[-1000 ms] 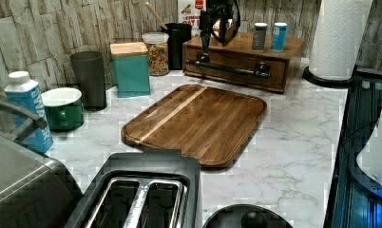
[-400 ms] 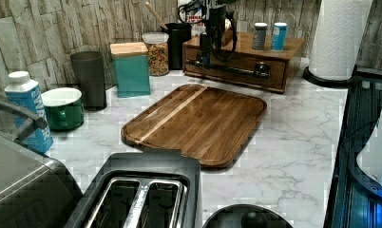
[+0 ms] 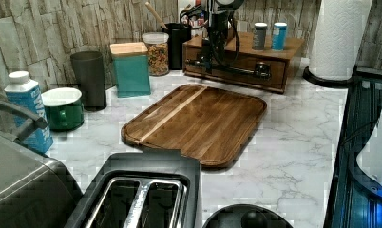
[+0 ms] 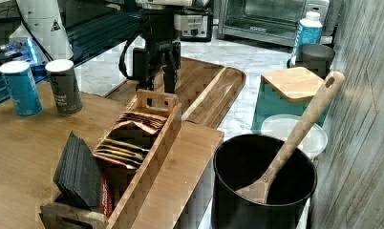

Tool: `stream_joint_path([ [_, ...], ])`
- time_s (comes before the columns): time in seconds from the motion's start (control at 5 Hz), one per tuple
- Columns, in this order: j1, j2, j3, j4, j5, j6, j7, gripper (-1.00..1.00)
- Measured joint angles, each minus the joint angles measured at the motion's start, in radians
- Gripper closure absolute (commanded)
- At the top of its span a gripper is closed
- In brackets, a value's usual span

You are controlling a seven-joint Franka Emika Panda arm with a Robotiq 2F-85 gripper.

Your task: Open the drawer.

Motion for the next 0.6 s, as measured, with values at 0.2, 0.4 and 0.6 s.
stream_joint_path([
  [0.2,-0.001,0.018,0.0,0.0,0.021,0.006,0.0,-1.0],
  [0.4,-0.001,0.042,-0.005,0.0,0.015,0.031,0.003,-1.0],
  [0.6,-0.002,0.066,-0.008,0.0,0.019,0.043,0.004,-1.0],
])
